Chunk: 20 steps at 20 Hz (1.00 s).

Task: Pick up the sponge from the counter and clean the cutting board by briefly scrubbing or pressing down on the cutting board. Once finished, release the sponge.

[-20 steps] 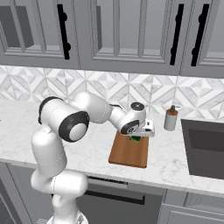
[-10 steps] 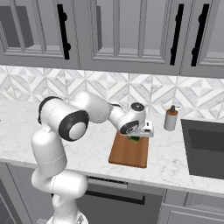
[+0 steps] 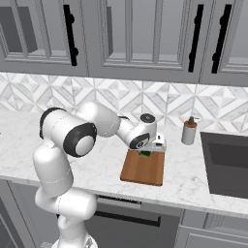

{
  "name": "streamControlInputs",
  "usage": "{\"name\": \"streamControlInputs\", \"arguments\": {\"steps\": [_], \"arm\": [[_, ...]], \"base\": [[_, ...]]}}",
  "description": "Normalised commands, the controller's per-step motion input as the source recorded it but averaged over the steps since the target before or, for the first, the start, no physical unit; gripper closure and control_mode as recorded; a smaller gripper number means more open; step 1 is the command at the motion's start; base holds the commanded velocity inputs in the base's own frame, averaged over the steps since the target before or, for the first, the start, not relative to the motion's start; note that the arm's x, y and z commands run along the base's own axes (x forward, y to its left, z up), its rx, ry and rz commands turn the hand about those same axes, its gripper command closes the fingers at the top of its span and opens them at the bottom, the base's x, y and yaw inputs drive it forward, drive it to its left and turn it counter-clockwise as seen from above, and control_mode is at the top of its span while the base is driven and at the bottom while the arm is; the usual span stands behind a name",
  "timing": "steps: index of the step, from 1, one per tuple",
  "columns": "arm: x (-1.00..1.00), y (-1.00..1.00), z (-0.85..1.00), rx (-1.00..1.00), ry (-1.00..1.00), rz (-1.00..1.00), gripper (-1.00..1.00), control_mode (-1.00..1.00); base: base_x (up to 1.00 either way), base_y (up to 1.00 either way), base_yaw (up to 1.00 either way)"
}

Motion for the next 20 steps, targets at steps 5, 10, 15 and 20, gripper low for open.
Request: {"name": "streamControlInputs", "arguments": {"steps": [5, 10, 15, 20], "arm": [[0.00, 0.00, -0.33, 0.00, 0.00, 0.00, 1.00, -1.00], [0.00, 0.00, -0.34, 0.00, 0.00, 0.00, 1.00, -1.00], [0.00, 0.00, -0.27, 0.00, 0.00, 0.00, 1.00, -1.00], [-0.08, 0.00, -0.28, 0.00, 0.00, 0.00, 1.00, -1.00]], "base": [[0.00, 0.00, 0.00], [0.00, 0.00, 0.00], [0.00, 0.00, 0.00], [0.00, 0.00, 0.00]]}}
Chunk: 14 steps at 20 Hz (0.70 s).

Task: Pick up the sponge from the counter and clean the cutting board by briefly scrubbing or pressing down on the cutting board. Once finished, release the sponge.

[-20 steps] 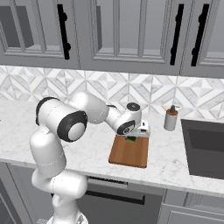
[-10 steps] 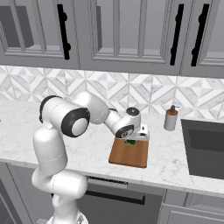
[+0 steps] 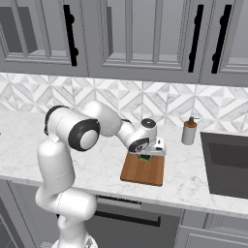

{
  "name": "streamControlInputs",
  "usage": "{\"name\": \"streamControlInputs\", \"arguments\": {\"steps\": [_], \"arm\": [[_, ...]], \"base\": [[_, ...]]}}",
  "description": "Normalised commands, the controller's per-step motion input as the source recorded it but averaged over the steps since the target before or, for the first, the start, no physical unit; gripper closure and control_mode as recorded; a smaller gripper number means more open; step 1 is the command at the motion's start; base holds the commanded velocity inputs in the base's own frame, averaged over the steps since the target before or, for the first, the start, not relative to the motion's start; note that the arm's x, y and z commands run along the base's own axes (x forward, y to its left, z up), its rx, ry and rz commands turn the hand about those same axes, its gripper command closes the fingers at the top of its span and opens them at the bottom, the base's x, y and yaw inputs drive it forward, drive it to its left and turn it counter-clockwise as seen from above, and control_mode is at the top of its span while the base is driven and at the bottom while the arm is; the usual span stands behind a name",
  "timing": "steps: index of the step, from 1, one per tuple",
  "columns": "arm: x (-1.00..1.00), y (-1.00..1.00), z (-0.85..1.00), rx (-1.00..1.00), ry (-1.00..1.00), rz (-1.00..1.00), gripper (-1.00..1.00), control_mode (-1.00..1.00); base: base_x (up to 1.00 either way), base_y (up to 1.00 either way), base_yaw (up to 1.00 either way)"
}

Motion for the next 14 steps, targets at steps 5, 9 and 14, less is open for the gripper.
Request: {"name": "streamControlInputs", "arguments": {"steps": [5, 9, 14], "arm": [[-0.34, 0.00, -0.33, -0.01, 0.00, 0.00, 1.00, -1.00], [-0.48, 0.00, -0.42, -0.03, 0.00, 0.00, 1.00, -1.00], [-0.52, 0.00, -0.36, -0.02, 0.00, 0.00, 1.00, -1.00]], "base": [[0.00, 0.00, 0.00], [0.00, 0.00, 0.00], [0.00, 0.00, 0.00]]}}
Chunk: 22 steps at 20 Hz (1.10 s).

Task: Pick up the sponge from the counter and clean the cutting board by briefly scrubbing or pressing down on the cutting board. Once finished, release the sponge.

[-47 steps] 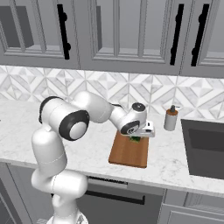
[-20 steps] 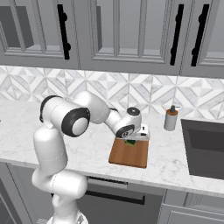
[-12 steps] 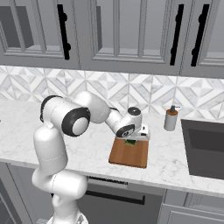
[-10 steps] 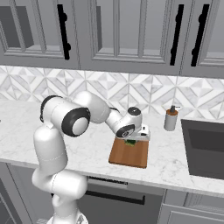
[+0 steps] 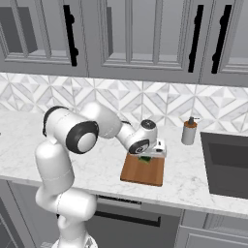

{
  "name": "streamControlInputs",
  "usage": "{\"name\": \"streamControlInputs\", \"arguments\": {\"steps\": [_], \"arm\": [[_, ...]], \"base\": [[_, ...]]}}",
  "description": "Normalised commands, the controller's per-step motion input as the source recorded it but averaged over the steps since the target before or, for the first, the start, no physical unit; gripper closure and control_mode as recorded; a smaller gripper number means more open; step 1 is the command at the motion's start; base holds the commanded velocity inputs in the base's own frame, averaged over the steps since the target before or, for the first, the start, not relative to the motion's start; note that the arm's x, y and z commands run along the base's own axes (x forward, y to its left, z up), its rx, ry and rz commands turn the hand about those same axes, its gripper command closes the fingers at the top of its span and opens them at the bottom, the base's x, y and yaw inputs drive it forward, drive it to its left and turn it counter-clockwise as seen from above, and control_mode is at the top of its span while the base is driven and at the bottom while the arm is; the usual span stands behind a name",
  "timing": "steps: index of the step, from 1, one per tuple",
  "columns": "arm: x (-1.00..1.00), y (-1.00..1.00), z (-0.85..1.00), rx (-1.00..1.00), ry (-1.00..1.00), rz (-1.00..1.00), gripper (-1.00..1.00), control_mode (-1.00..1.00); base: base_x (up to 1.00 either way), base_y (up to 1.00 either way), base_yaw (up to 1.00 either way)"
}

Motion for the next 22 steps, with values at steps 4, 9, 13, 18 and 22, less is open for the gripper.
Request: {"name": "streamControlInputs", "arguments": {"steps": [4, 9, 13, 18, 22], "arm": [[-0.54, 0.00, -0.30, -0.01, 0.00, 0.00, 1.00, -1.00], [-0.58, 0.00, -0.25, 0.00, 0.00, 0.00, 1.00, -1.00], [-0.67, 0.00, -0.18, 0.00, 0.00, 0.00, 1.00, -1.00], [-0.72, 0.00, -0.13, 0.00, 0.00, 0.00, 1.00, -1.00], [-0.72, 0.00, -0.12, 0.00, 0.00, 0.00, 1.00, -1.00]], "base": [[0.00, 0.00, 0.00], [0.00, 0.00, 0.00], [0.00, 0.00, 0.00], [0.00, 0.00, 0.00], [0.00, 0.00, 0.00]]}}
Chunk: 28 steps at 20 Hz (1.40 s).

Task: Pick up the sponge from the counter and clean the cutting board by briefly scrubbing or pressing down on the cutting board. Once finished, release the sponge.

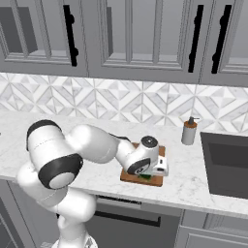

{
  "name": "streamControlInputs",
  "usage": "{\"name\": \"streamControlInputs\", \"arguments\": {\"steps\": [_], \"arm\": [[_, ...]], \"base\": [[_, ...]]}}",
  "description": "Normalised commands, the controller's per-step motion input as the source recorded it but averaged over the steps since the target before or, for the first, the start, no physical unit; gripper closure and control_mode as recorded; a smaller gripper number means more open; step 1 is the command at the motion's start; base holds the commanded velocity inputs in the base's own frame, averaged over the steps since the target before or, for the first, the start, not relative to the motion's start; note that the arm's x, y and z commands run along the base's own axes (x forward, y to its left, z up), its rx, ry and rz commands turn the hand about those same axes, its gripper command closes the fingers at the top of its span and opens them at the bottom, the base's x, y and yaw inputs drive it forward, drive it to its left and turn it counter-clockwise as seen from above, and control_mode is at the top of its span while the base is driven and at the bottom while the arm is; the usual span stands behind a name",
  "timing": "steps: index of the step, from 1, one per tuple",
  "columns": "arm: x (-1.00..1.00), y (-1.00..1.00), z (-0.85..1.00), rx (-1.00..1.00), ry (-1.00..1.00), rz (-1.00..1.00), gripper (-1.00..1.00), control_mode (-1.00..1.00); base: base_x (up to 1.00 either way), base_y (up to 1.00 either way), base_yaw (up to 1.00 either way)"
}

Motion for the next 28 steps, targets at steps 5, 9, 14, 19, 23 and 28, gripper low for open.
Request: {"name": "streamControlInputs", "arguments": {"steps": [5, 9, 14, 19, 23, 28], "arm": [[-0.68, 0.00, -0.11, 0.00, 0.00, 0.00, 1.00, -1.00], [-0.66, 0.00, -0.04, 0.00, 0.00, 0.00, 1.00, -1.00], [-0.14, -0.01, 0.31, 0.00, 0.00, 0.00, 1.00, -1.00], [0.12, -0.14, 0.73, 0.01, 0.03, 0.03, 1.00, -1.00], [0.58, -0.42, 0.17, 0.04, 0.05, 0.00, 1.00, -1.00], [0.86, -0.24, 0.16, 0.02, 0.01, 0.03, 1.00, -1.00]], "base": [[0.00, 0.00, 0.00], [0.00, 0.00, 0.00], [0.00, 0.00, 0.00], [0.00, 0.00, 0.00], [0.00, 0.00, 0.00], [0.00, 0.00, 0.00]]}}
